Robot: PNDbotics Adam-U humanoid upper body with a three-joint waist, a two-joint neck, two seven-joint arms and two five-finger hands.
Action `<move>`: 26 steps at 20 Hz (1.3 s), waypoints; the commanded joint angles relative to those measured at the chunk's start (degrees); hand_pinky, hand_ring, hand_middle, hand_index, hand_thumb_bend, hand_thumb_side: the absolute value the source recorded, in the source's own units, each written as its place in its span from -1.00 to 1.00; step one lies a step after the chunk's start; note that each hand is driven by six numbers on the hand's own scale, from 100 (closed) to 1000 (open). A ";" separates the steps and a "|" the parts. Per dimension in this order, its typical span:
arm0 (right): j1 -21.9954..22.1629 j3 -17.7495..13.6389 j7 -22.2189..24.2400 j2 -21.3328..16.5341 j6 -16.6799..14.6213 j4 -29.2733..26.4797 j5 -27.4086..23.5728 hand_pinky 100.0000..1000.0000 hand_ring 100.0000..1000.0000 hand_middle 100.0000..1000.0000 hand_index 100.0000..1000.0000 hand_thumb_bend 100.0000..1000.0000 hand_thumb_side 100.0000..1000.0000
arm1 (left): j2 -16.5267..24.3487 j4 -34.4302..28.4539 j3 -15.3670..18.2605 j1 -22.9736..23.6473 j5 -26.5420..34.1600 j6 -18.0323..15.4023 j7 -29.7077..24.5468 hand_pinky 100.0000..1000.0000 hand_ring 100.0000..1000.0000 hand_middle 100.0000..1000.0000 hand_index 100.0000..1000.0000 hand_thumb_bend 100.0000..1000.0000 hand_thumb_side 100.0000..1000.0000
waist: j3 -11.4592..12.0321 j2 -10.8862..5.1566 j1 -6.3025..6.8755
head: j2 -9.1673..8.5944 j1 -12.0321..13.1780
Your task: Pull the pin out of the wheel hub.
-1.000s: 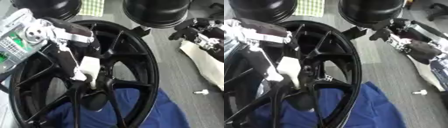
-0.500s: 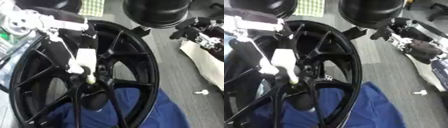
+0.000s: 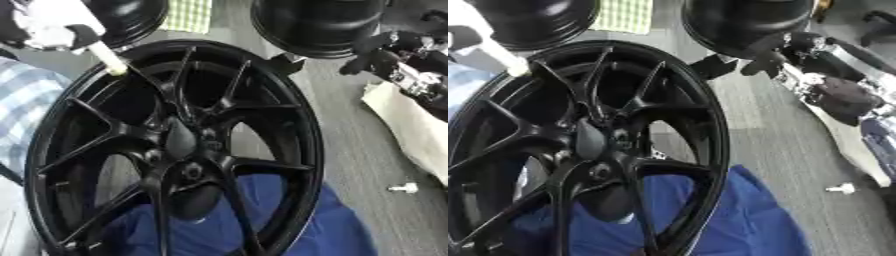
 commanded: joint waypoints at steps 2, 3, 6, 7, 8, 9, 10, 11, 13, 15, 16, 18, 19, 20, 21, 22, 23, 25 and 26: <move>-0.09 -2.05 -1.37 -1.23 -0.78 -1.08 -0.46 0.90 0.43 0.04 0.42 -1.00 -0.38 | 8.61 2.00 11.07 12.53 2.65 -0.82 9.96 0.44 0.04 -0.38 -0.24 -0.54 -0.90 | 0.34 -0.54 -0.62 | -0.93 -0.50; -0.19 -2.31 -1.68 -1.09 -0.93 -1.20 -0.66 0.90 0.43 0.04 0.42 -1.00 -0.38 | 8.88 2.49 12.90 16.15 2.90 -1.22 12.07 0.44 0.05 -0.35 -0.20 -0.54 -0.90 | 0.45 -0.41 -0.81 | -1.06 -0.48; -0.59 -3.17 -2.60 -0.64 -1.20 -1.60 -1.48 0.90 0.43 0.04 0.42 -1.00 -0.40 | 7.64 3.75 15.93 25.36 0.81 -3.01 15.56 0.59 0.36 0.16 0.38 -0.18 -0.55 | 0.79 0.02 -1.22 | -1.47 -0.58; -0.65 -3.45 -2.91 -0.49 -1.23 -1.71 -1.74 0.90 0.43 0.04 0.42 -1.00 -0.40 | 6.72 4.23 16.27 28.12 -0.12 -4.03 15.32 0.64 0.47 0.35 0.53 -0.01 -0.44 | 0.84 0.19 -1.37 | -1.61 -0.65; -0.68 -3.65 -3.15 -0.37 -1.22 -1.78 -1.93 0.90 0.43 0.04 0.42 -1.00 -0.40 | 5.72 4.91 16.53 30.42 -0.61 -5.10 14.51 0.69 0.58 0.50 0.66 0.24 -0.29 | 0.90 0.34 -1.53 | -1.73 -0.67; -0.71 -3.76 -3.28 -0.27 -1.17 -1.83 -2.05 0.91 0.43 0.04 0.42 -1.00 -0.39 | 4.73 5.87 16.82 32.32 -1.10 -6.03 13.57 0.71 0.61 0.54 0.70 0.26 -0.25 | 0.98 0.48 -1.65 | -1.85 -0.52; -0.75 -3.81 -3.34 -0.19 -1.11 -1.87 -2.12 0.91 0.43 0.04 0.42 -1.00 -0.39 | 3.95 6.92 17.10 33.71 -1.92 -6.67 12.82 0.76 0.68 0.61 0.77 0.42 -0.11 | 1.04 0.59 -1.72 | -2.00 -0.30; -0.76 -3.83 -3.36 -0.08 -1.02 -1.89 -2.14 0.91 0.43 0.04 0.42 -1.00 -0.39 | 3.01 8.27 17.48 35.02 -3.43 -6.76 12.36 0.76 0.68 0.62 0.79 0.48 -0.05 | 1.11 0.70 -1.79 | -2.18 -0.10; -0.64 -3.95 -3.41 0.01 -0.95 -1.88 -2.04 0.91 0.43 0.04 0.42 -1.00 -0.39 | 1.21 9.63 18.49 36.44 -5.23 -6.87 12.77 0.73 0.64 0.58 0.77 0.27 0.06 | 1.21 0.87 -1.93 | -2.30 -0.20; -0.51 -4.14 -3.56 0.02 -1.05 -1.92 -1.98 0.91 0.43 0.04 0.42 -1.00 -0.39 | -0.31 9.15 19.85 36.94 -3.35 -7.19 15.20 0.67 0.55 0.45 0.64 0.07 0.00 | 1.37 0.95 -2.05 | -2.11 -0.30; -0.49 -4.22 -3.65 0.03 -1.12 -1.96 -2.01 0.91 0.43 0.04 0.42 -1.00 -0.40 | -0.88 8.28 20.45 36.98 -1.54 -7.27 17.18 0.64 0.51 0.39 0.59 0.00 0.01 | 1.43 0.95 -2.11 | -2.00 -0.33; -0.53 -4.37 -3.83 0.05 -1.25 -2.07 -2.19 0.90 0.43 0.04 0.42 -1.00 -0.40 | -2.04 5.07 21.34 36.43 3.94 -7.66 21.94 0.62 0.46 0.30 0.52 -0.16 0.09 | 1.54 0.90 -2.25 | -1.87 -0.37; -0.64 -4.38 -3.89 0.03 -1.32 -2.16 -2.32 0.90 0.43 0.04 0.42 -1.00 -0.41 | -2.71 2.53 21.57 35.91 7.18 -8.40 24.39 0.61 0.44 0.28 0.50 -0.22 0.11 | 1.54 0.84 -2.35 | -1.79 -0.29; -0.73 -4.39 -3.93 0.00 -1.39 -2.24 -2.44 0.90 0.43 0.04 0.42 -1.00 -0.41 | -3.21 0.10 21.56 35.67 10.21 -9.02 26.70 0.61 0.44 0.28 0.50 -0.22 0.11 | 1.55 0.82 -2.41 | -1.74 -0.23; -0.78 -4.39 -3.96 -0.03 -1.42 -2.29 -2.53 0.90 0.43 0.04 0.42 -1.00 -0.41 | -3.37 -1.55 21.40 35.73 12.41 -9.17 28.52 0.61 0.44 0.28 0.50 -0.22 0.11 | 1.55 0.81 -2.44 | -1.72 -0.20; -0.81 -4.38 -3.98 -0.05 -1.43 -2.32 -2.59 0.90 0.43 0.04 0.42 -1.00 -0.41 | -3.40 -2.62 21.22 35.84 13.82 -9.10 29.80 0.61 0.44 0.28 0.50 -0.22 0.11 | 1.54 0.81 -2.45 | -1.71 -0.17; -0.82 -4.38 -3.99 -0.06 -1.44 -2.34 -2.62 0.90 0.43 0.04 0.42 -1.00 -0.41 | -3.39 -3.31 21.09 35.94 14.68 -8.96 30.65 0.61 0.44 0.28 0.50 -0.22 0.11 | 1.53 0.81 -2.46 | -1.71 -0.16; -1.20 -4.30 -3.94 0.19 -1.56 -2.59 -2.88 0.90 0.43 0.04 0.42 -1.00 -0.44 | -3.74 -4.38 21.31 35.67 15.67 -8.95 31.71 0.58 0.40 0.22 0.47 -0.22 0.06 | 1.14 0.47 -2.80 | -1.39 0.70; -1.83 -4.04 -3.86 0.56 -1.58 -2.76 -3.29 0.90 0.43 0.04 0.42 -1.00 -0.44 | -4.72 -5.48 22.18 34.70 16.41 -9.51 32.24 0.58 0.40 0.22 0.47 -0.22 0.06 | 0.42 0.26 -3.07 | -1.18 1.53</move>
